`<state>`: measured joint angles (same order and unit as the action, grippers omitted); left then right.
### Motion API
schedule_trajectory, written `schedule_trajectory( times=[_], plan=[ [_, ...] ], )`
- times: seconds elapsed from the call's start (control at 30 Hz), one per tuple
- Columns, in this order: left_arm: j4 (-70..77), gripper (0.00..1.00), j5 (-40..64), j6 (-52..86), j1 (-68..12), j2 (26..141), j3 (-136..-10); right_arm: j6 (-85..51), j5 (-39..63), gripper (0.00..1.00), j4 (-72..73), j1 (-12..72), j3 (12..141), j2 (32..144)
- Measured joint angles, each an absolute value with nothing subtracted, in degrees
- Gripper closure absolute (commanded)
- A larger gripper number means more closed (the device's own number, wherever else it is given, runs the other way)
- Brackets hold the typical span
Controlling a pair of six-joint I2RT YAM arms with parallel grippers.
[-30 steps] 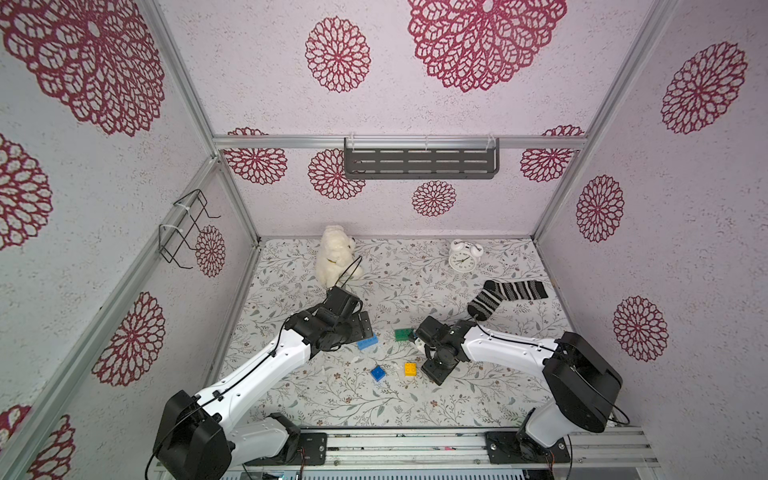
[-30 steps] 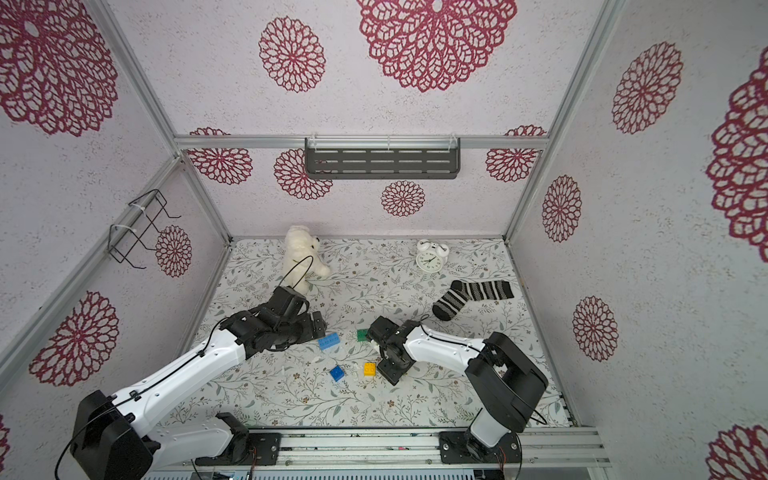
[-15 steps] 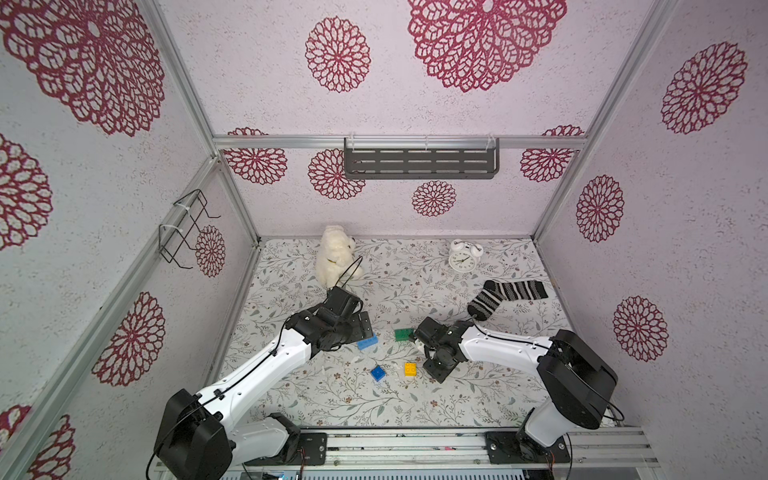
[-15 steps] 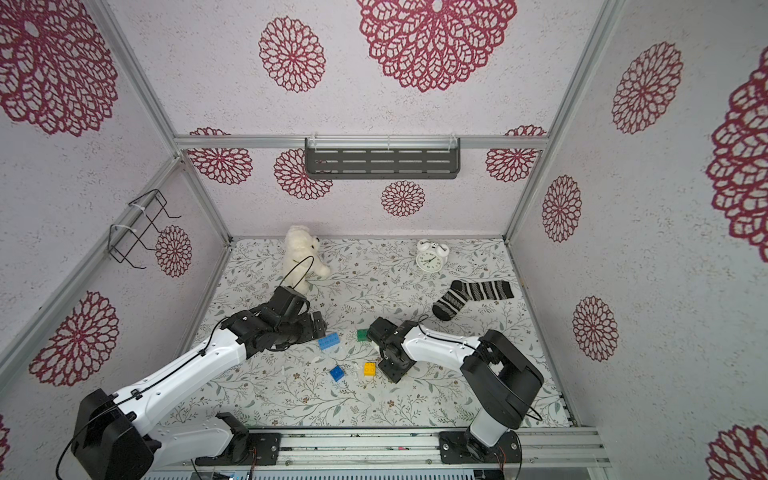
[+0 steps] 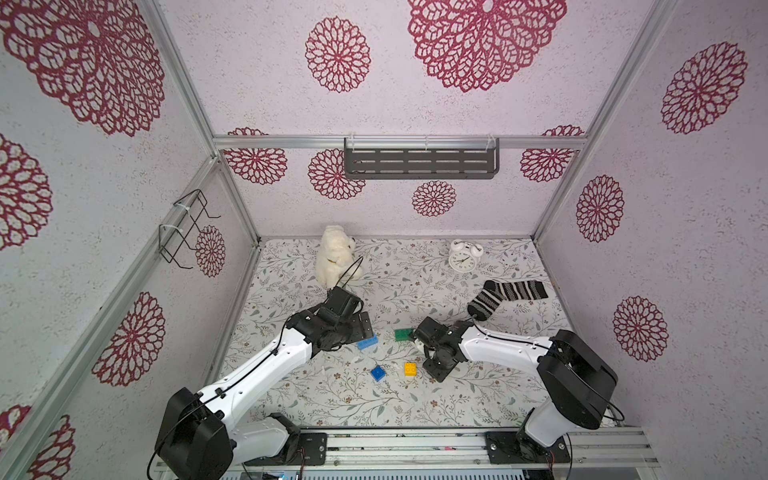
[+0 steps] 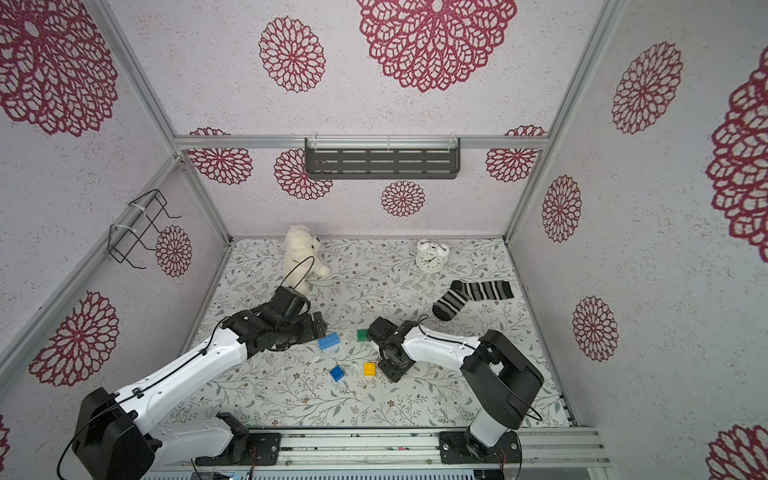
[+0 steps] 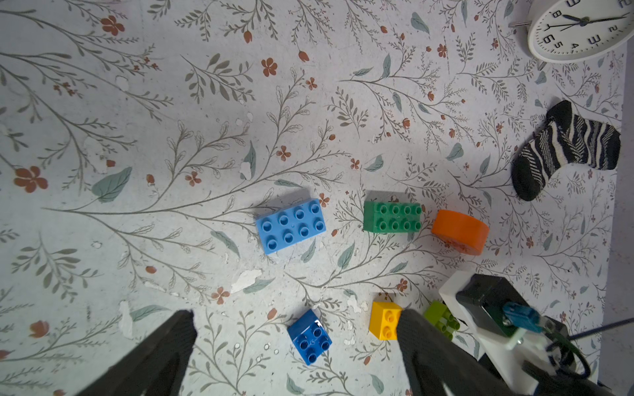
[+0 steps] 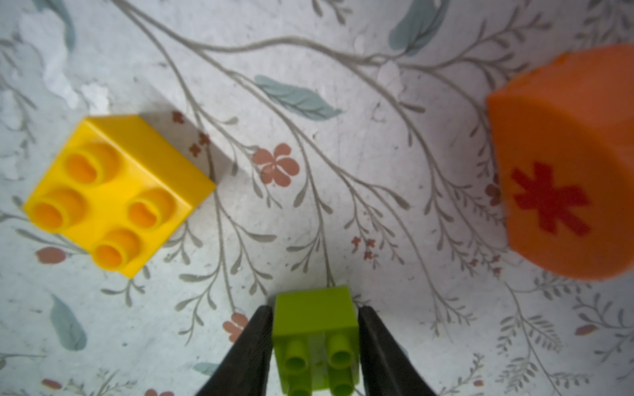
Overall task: Assemble an ice cream with lego
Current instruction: Pick up the lego brick from the center of the board.
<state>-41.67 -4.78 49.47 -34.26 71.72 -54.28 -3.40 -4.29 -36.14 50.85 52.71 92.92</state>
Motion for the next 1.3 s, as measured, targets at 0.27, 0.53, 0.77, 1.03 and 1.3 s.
schedule_trajectory(
  times=[0.27,0.53,0.77,1.03,1.3],
  plan=[
    [-41.7,0.03,-4.8,49.4,-34.3,71.7,-54.3,-4.6,-5.4,0.52,-37.9,51.2,53.3,92.9],
    [-41.7,0.03,-4.7,49.3,-34.3,71.7,-54.3,-4.7,-5.8,0.52,-38.0,51.2,53.7,92.9],
    [-41.8,0.03,-4.6,49.3,-34.3,72.3,-54.6,-4.6,-5.7,0.53,-38.0,51.2,53.7,92.9],
    [-41.8,0.03,-4.4,49.3,-34.3,72.9,-54.7,-4.6,-5.7,0.57,-38.0,51.2,53.7,93.3],
    [-41.8,0.03,-4.4,49.3,-34.3,73.2,-54.7,-4.6,-5.5,0.66,-38.0,51.2,53.7,93.3]
  ],
)
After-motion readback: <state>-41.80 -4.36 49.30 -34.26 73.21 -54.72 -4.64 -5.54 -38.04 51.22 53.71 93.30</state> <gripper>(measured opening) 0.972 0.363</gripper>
